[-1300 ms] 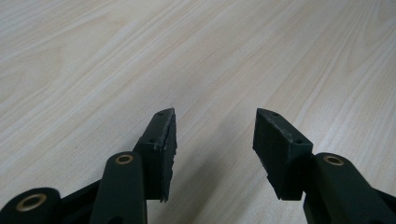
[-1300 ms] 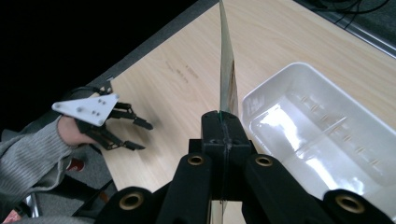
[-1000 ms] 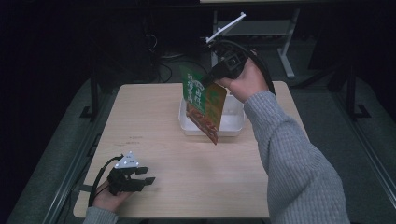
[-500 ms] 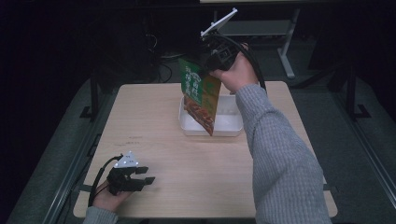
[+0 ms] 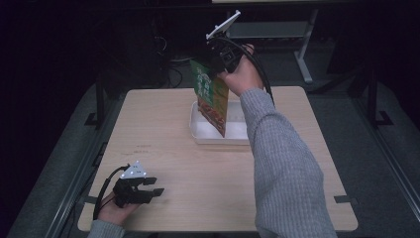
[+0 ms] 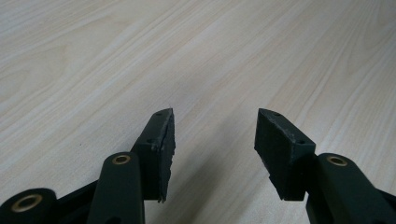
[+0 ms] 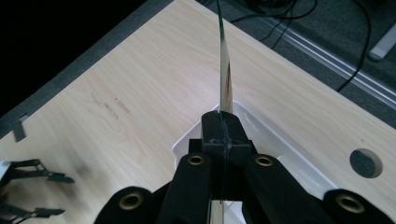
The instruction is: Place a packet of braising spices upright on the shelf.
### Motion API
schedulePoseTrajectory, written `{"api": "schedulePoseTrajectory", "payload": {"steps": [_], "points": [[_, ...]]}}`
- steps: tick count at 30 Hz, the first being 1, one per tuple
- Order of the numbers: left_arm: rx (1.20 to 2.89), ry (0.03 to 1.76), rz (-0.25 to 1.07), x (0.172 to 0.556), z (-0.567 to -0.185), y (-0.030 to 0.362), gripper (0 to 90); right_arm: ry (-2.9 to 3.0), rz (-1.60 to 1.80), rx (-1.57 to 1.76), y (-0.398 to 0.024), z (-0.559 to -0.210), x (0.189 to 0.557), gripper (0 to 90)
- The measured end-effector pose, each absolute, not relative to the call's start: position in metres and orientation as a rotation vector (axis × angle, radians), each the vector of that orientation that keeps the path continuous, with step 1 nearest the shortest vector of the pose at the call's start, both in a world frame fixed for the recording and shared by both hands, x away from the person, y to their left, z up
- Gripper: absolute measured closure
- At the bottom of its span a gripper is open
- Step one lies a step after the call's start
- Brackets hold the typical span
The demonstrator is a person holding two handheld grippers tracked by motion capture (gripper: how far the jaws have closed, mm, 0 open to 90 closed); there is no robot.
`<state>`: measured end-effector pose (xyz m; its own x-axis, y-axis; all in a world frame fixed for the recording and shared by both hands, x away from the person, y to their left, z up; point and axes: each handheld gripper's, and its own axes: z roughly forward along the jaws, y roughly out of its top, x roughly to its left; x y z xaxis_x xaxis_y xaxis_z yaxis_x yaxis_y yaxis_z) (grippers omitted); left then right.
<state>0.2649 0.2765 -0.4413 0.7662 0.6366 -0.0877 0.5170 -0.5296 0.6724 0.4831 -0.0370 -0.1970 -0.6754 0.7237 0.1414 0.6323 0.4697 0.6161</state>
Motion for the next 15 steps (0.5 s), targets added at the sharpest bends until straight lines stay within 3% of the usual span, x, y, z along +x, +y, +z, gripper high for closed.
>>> {"api": "schedulePoseTrajectory", "payload": {"steps": [15], "points": [[2.236, 0.861, 0.227, 0.264, -0.44, 0.278, 47.4, 2.546, 0.943, 1.19, -0.023, -0.213, 0.493, 90.0]]}}
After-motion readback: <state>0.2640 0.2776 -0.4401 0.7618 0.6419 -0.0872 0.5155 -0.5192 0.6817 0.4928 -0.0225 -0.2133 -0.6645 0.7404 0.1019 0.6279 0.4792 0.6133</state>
